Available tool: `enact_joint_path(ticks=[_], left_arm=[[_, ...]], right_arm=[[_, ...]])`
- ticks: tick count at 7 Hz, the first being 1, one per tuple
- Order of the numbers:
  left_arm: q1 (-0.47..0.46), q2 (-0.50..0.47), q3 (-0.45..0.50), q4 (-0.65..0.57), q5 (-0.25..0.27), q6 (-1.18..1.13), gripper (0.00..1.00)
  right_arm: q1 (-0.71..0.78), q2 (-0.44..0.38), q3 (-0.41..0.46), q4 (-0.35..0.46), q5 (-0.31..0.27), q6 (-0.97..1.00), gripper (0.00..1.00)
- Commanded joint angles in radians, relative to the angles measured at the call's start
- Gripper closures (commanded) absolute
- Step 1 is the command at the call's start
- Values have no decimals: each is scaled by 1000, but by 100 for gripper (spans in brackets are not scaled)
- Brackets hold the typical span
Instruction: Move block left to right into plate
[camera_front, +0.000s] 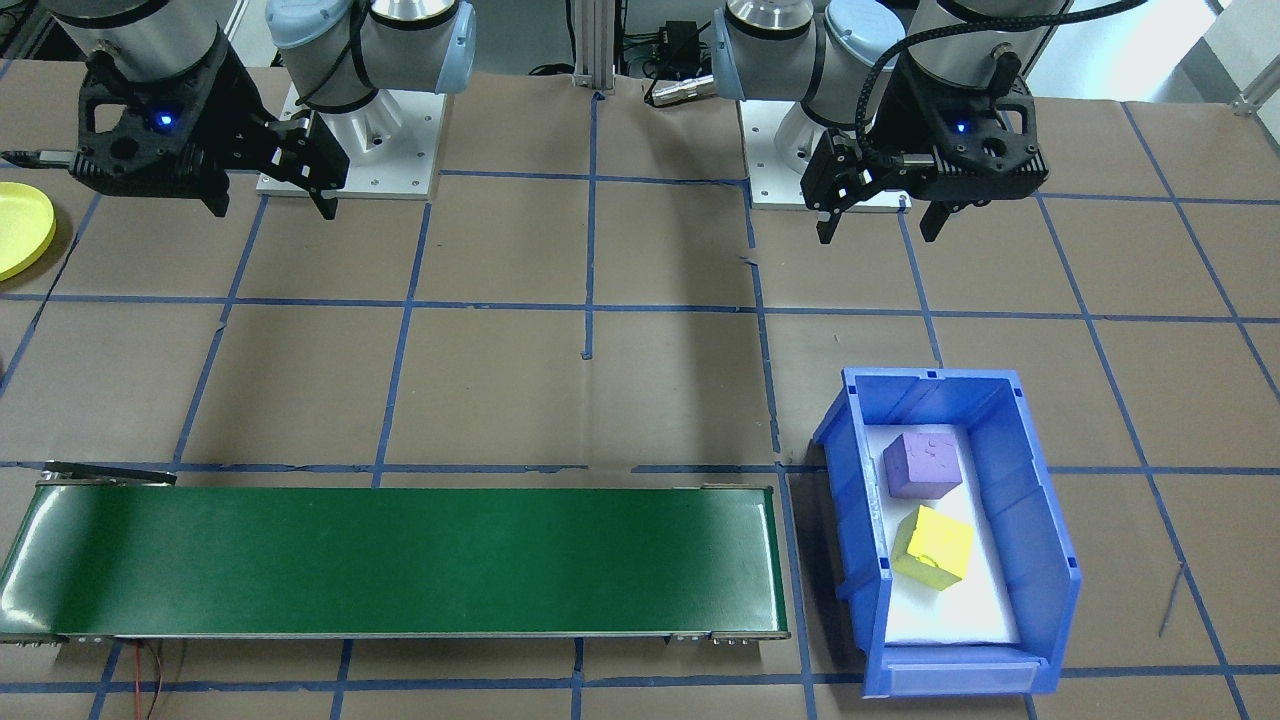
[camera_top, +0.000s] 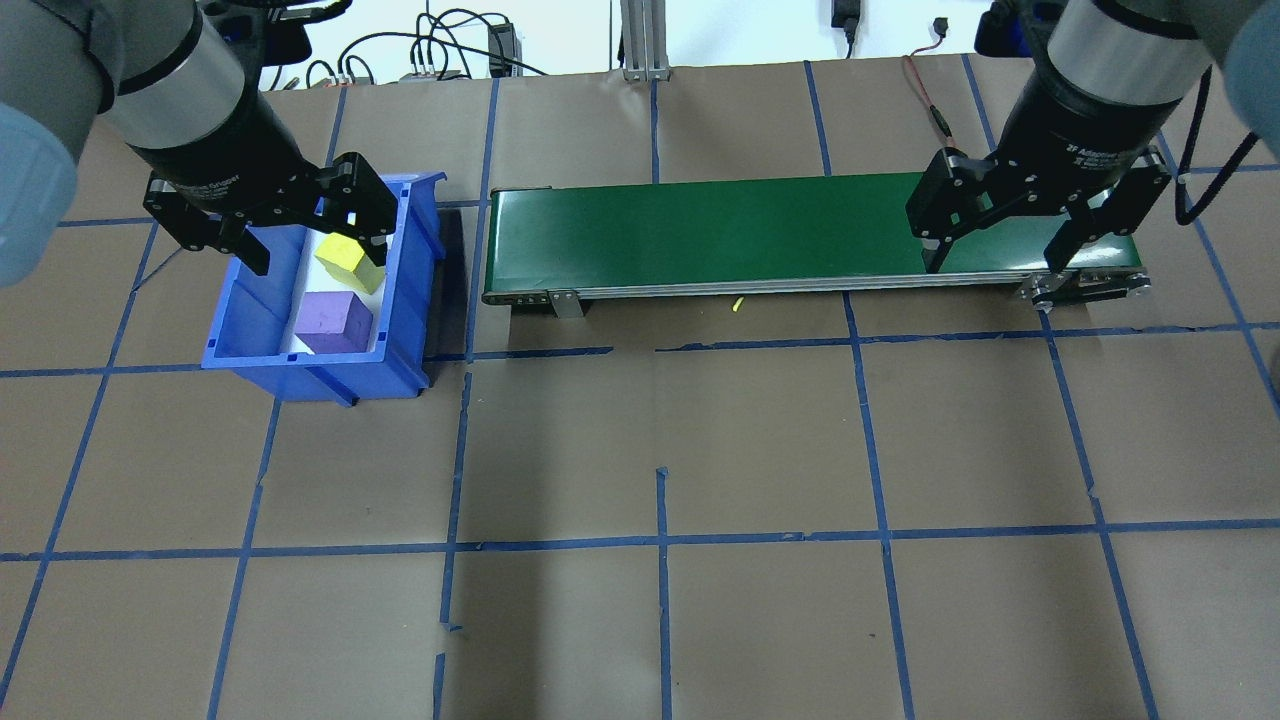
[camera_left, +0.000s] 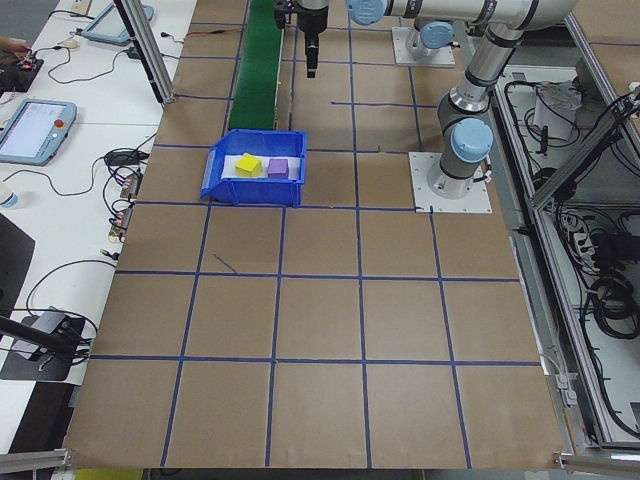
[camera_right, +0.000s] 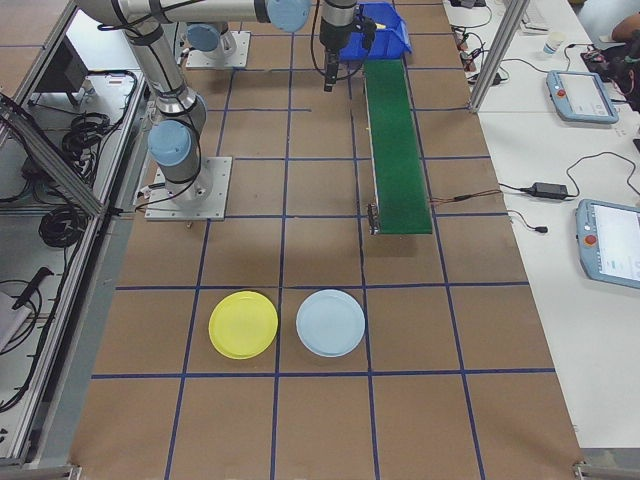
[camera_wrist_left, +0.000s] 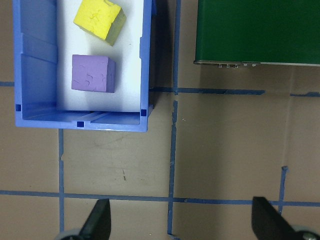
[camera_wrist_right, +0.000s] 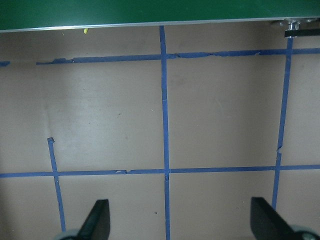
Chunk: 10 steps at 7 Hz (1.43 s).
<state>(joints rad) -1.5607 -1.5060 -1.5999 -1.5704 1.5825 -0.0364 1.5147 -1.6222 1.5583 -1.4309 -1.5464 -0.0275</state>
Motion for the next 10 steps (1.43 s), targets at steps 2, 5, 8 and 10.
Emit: enact_joint_path(ticks=[2, 5, 8, 10], left_arm=[[-1, 6, -15, -2, 2, 3, 0], [22, 4, -20, -2, 65, 15, 0], [180, -217, 8, 172, 1, 221, 0], [194, -363, -1, 338, 1, 297, 0]], right_arm=[[1, 2, -7, -126, -8, 12, 0], [-2, 4, -12, -125, -4, 12, 0], [2, 4, 15, -134, -17, 11, 0], [89, 14, 29, -202, -20, 52, 0]])
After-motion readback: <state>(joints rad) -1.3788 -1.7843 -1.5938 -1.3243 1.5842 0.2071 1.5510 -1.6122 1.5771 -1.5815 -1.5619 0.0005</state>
